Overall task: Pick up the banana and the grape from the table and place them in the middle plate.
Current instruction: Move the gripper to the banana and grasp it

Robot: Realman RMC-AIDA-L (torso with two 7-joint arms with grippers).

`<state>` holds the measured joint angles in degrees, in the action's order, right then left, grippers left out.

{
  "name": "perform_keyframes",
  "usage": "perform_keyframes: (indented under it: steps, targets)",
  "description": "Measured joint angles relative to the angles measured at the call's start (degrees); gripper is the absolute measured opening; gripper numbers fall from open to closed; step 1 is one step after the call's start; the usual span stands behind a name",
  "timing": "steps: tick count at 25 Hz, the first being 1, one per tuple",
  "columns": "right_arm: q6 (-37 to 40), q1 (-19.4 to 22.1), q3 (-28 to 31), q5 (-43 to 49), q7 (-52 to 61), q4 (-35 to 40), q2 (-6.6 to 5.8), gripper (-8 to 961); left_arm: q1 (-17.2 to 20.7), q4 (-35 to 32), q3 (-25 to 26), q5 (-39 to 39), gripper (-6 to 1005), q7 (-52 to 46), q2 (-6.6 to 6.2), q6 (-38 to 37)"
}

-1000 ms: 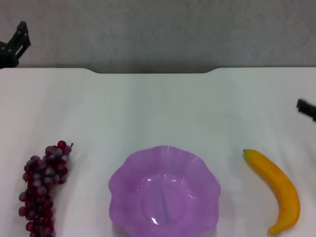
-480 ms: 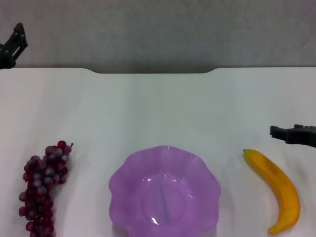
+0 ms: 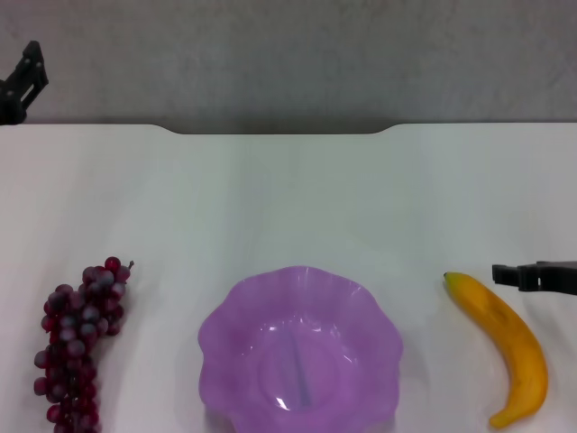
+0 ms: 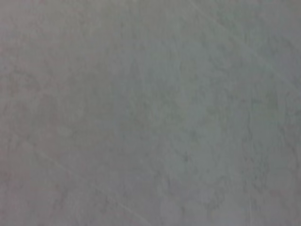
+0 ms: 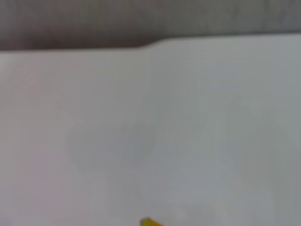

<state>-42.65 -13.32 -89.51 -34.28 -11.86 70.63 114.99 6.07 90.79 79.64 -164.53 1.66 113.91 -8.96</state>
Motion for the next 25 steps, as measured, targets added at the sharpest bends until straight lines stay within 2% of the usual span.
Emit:
perform_keyframes:
  steps: [10, 25]
  targets:
    - [-1.1, -4.8, -2.2, 1.3, 1.3, -5.7, 0.06, 703, 0.0, 0.3, 0.0, 0.0, 739, 0.0, -0.01, 0.0]
    - [-2.6, -8.3, -4.6, 0.7, 1.5, -10.3, 0.04, 698, 0.1, 0.4, 0.1, 0.0, 736, 0.0, 0.02, 0.0]
